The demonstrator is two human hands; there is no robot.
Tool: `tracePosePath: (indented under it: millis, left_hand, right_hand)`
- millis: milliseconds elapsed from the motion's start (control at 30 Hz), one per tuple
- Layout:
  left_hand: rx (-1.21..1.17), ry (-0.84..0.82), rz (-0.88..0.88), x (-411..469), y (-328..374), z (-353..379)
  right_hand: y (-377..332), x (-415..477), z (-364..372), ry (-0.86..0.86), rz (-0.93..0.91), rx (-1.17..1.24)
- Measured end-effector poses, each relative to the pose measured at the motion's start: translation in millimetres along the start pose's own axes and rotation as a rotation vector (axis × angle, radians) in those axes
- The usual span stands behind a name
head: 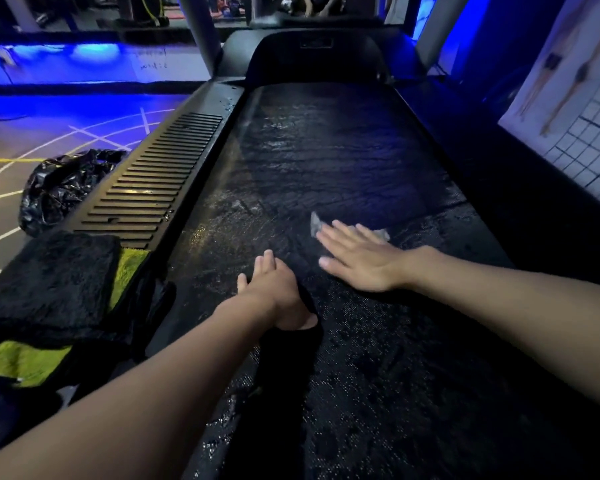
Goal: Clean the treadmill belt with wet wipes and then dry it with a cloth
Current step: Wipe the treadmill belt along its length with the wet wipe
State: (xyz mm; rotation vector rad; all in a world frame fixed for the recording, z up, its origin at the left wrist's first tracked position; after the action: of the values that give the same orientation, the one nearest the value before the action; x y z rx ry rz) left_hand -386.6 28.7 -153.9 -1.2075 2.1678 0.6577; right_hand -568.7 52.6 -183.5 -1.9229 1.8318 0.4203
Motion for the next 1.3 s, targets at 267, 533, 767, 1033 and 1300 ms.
tracePosePath:
  millis: [267,533,767,1033,1300]
  left_hand:
    - [-0.083,0.003,0.004,-1,0,0]
    - [-0.036,-0.029,0.016,1,23,-3]
    - [0.138,0.012,0.104,13,40,-3]
    - [0.076,-0.12,0.025,11,67,-4]
    - [0.089,-0.036,-0.004,16,73,7]
  right_hand:
    - [30,0,-10,0.025,0.124,0.067]
    - [61,-20,-6,0.037,0.178,0.059]
    - [71,-34,0,0.006,0.132,0.078]
    - [78,-45,13,0.019,0.069,0.027]
    - [94,-59,23,0.033,0.043,0.007]
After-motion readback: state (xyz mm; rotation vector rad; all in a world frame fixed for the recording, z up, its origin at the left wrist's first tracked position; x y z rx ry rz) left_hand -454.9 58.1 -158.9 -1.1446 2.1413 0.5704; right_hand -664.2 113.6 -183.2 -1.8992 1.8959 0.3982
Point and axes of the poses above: each hand's wrist, its own x-axis towards the middle knuckle, its own z-axis out of the palm, y = z × x, the point moved 2 cm from there along x, towards the middle knuckle, and after that the axes turned 14 degrees about -y, right-handed, at the moved point
